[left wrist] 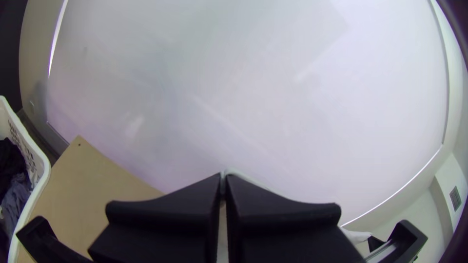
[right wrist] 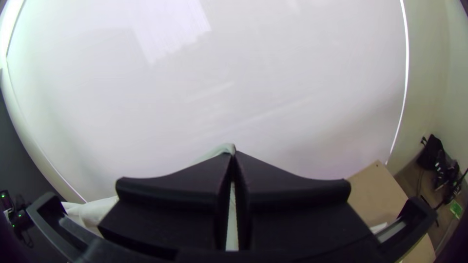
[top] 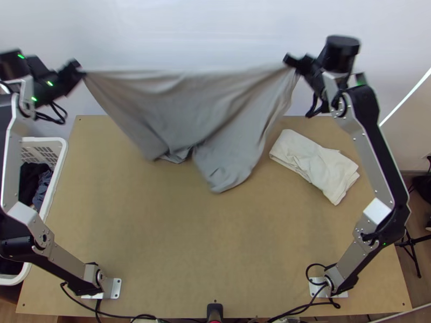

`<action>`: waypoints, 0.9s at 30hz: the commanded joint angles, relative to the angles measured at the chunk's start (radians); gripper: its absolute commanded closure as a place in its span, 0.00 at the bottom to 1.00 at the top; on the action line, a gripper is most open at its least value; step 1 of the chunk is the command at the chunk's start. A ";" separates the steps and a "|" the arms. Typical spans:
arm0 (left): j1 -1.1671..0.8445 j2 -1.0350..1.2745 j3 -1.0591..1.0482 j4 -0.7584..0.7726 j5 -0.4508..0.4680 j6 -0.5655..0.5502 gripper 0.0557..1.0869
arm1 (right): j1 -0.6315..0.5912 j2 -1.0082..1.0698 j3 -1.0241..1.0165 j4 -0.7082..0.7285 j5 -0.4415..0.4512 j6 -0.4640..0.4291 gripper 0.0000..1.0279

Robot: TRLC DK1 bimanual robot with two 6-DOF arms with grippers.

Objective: Fold the t-shirt

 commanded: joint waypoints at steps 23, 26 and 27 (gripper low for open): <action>0.231 -0.410 0.134 0.061 -0.041 -0.108 0.97 | 0.124 -0.766 -0.059 -0.163 -0.120 -0.046 0.97; 0.246 -0.459 0.108 0.065 -0.037 -0.110 0.97 | 0.124 -0.806 -0.059 -0.205 -0.125 -0.069 0.97; 0.247 -0.476 0.097 0.066 -0.036 -0.110 0.97 | 0.124 -0.815 -0.059 -0.215 -0.128 -0.082 0.97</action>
